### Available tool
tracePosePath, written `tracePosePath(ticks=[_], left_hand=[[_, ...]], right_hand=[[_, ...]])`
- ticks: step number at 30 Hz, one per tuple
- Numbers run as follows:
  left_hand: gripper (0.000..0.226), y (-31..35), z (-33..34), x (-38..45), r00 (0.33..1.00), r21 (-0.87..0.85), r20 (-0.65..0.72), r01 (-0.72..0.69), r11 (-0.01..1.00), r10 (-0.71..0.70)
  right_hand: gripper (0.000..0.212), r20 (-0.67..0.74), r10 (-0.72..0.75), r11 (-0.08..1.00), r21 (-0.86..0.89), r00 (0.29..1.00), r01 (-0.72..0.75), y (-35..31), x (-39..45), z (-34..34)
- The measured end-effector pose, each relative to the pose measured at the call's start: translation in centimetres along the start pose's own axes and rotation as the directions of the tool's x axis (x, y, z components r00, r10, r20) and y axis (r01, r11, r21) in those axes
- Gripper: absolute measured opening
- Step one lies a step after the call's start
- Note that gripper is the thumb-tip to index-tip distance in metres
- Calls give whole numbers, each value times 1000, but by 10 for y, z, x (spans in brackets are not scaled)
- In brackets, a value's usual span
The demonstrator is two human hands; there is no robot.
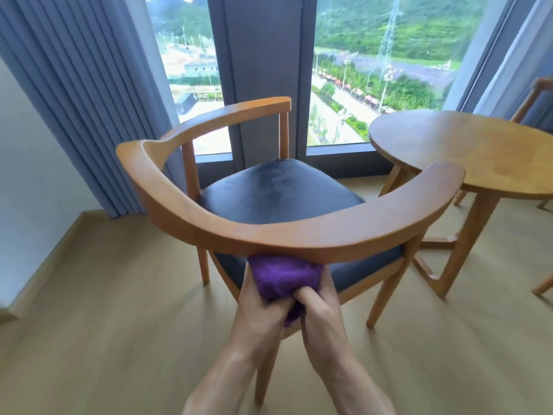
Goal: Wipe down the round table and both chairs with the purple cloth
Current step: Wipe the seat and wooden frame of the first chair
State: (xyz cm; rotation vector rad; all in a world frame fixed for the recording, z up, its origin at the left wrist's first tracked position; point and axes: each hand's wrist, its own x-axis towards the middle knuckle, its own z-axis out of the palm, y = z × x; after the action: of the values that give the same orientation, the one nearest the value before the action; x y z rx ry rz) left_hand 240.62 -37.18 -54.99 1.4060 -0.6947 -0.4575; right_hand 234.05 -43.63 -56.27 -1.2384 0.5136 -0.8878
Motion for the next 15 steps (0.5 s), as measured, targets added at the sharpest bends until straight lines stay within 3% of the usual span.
tracePosePath(ticks=[5,11,15], left_hand=[[47,-17,0,7,995,40,7,-101,994,101],[56,-28,-3,11,989,43,54,-137,990,135],[50,-53,-10,14,979,108,75,-197,974,190]], right_hand=[[39,76,-133,989,-51,988,138,13,9,-4],[47,133,-178,984,1,975,180,28,16,-9],[45,176,-153,988,-7,973,157,51,22,-15]])
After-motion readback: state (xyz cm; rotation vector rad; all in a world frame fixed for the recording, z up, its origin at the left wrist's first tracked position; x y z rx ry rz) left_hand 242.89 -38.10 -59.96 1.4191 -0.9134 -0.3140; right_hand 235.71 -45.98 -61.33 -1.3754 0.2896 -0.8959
